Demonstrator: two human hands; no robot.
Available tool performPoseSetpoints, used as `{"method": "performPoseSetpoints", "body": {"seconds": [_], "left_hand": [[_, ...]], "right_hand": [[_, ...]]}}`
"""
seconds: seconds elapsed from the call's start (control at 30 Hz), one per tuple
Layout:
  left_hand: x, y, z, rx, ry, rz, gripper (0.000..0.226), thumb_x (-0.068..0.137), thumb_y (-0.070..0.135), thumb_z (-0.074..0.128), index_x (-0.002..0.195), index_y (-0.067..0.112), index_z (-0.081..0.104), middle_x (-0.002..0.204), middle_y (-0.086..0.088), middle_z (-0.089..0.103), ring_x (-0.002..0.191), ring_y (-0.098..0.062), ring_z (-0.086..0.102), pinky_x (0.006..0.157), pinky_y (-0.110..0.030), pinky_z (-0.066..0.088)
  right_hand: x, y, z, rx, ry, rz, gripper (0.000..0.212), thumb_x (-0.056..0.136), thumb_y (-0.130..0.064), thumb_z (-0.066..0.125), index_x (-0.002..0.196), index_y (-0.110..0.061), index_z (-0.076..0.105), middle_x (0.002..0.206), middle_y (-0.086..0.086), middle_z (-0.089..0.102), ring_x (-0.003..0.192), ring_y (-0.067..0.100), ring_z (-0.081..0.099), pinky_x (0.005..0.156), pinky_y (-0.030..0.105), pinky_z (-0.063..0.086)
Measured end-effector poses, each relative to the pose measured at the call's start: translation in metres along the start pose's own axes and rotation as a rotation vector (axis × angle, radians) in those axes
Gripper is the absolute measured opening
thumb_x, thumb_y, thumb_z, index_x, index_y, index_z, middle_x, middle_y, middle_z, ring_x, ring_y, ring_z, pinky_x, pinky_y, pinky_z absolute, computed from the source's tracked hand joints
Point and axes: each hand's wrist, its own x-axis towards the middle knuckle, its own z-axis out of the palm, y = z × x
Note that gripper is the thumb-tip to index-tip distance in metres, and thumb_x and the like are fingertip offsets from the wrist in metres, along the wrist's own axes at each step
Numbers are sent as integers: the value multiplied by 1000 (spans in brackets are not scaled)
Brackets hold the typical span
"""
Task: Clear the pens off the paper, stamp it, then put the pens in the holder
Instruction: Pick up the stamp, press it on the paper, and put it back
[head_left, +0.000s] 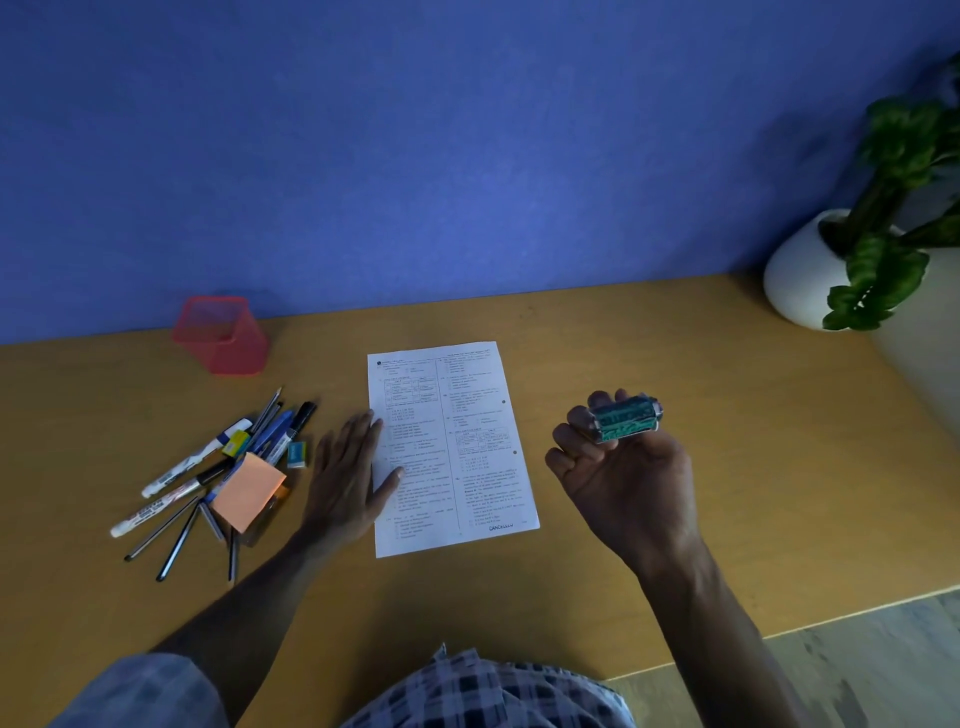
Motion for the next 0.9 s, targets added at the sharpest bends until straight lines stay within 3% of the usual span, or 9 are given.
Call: {"method": "performPoseSetpoints", "body": {"seconds": [0.13,0.27,0.4,0.47,0.57,0.67,0.77,0.9], "left_hand": [[8,-2,-4,17,-12,5,78,91,65,34,149,14,30,159,-7,27,146,-28,26,118,-54,21],[11,-3,-3,35,-32,7,79,91,66,32,150,13,30,159,-7,28,147,-27,25,118,-53,20],[12,-4,-2,55,-51,10,78,92,66,29,150,13,31,159,-7,29,147,-25,25,118,-53,21],[12,-4,-3,66,-54,5,78,92,66,30,150,14,31,160,-6,28,148,-25,25,118,-53,21],[13,-2,-3,75,-56,-2,78,92,66,31,150,14,32,159,-6,30,147,-26,26,118,-54,21],[13,-2,-3,79,-64,-12,80,92,68,27,151,15,29,160,-6,27,149,-25,22,119,-55,21],[13,-1,-2,75,-63,-19,79,92,68,27,152,16,28,161,-5,25,149,-24,20,120,-54,19],[12,-3,0,83,-60,-18,79,93,68,28,153,17,25,162,-4,23,150,-22,18,121,-52,15]], "right_hand": [[7,-1,-6,-90,32,-30,29,94,-21,37,77,-21,62,67,-4,47,57,12,42,59,24,38],[25,-1,-26,-232,203,-62,30,90,-28,40,78,-16,65,69,1,49,62,15,44,64,29,33],[47,-3,-53,-637,419,-178,32,89,-23,37,81,-16,67,67,1,58,62,13,48,63,31,31],[58,-5,-65,-898,469,-261,28,86,-26,43,83,-18,70,72,-2,65,66,11,55,63,27,37],[78,-8,-83,-1076,424,-365,20,88,-24,54,90,-15,72,81,-5,72,74,6,63,66,16,46],[102,-13,-103,-1239,418,-380,18,93,-26,61,105,-20,73,98,-5,75,94,10,68,82,25,52],[124,-20,-119,-1394,457,-364,30,92,-33,63,119,-23,69,114,-6,72,101,8,66,82,23,52],[155,-27,-129,-1528,517,-383,32,89,-29,67,120,-20,67,116,1,71,100,15,66,80,24,53]]}}
